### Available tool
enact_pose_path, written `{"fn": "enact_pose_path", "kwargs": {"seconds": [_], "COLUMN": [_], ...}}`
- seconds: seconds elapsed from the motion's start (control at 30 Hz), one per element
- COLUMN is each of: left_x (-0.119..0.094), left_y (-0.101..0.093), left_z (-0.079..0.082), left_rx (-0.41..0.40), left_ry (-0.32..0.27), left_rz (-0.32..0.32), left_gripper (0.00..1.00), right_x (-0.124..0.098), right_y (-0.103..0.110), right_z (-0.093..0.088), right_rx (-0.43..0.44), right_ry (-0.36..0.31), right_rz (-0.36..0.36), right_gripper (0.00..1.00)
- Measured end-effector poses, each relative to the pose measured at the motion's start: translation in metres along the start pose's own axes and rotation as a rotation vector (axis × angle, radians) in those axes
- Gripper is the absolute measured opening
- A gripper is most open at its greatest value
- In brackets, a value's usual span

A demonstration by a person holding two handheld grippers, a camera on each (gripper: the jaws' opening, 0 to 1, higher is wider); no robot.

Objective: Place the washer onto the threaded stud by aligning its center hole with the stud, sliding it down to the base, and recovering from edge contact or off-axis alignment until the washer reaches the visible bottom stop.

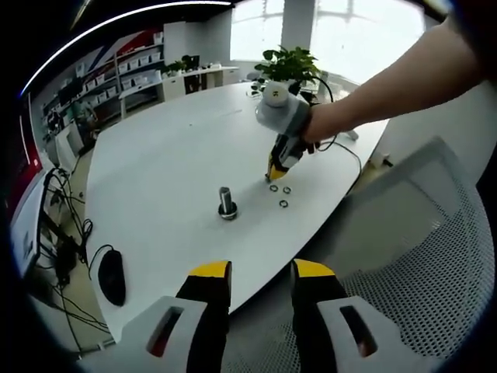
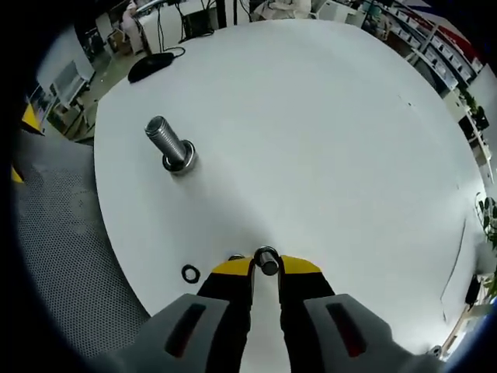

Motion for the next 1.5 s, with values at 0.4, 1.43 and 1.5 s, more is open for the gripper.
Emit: {"fn": "enact_pose_path", "kwargs": {"seconds": [0.4, 1.43, 1.5], "left_x": [0.000, -0.002, -0.003], "left_y": [-0.001, -0.005, -0.005], "left_z": [-0.001, 0.009, 0.010], "left_rx": [0.005, 0.023, 0.023], "left_ry": [0.005, -0.048, -0.052], "left_rz": [-0.002, -0.037, -0.038], "left_gripper": [0.28, 0.26, 0.26], "right_x": [0.004, -0.030, -0.030], "right_y": [-0.002, 0.021, 0.022], "right_z": [-0.004, -0.045, -0.044], "right_rx": [0.004, 0.131, 0.145], "right_ry": [0.010, 0.067, 0.064], "right_rz": [-0.013, -0.053, -0.052], "right_gripper": [0.18, 0.28, 0.28]}}
Point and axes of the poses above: the point that each gripper's makers call its tool centre point, and the gripper's own axes: x roughly forward along the fingers, y roughly to its left, z roughly out of its top, the point moved 1 cm from there along -x, roughly backward along the fingers, and after that the axes turned 5 degrees about -z, right-handed, at the moved point
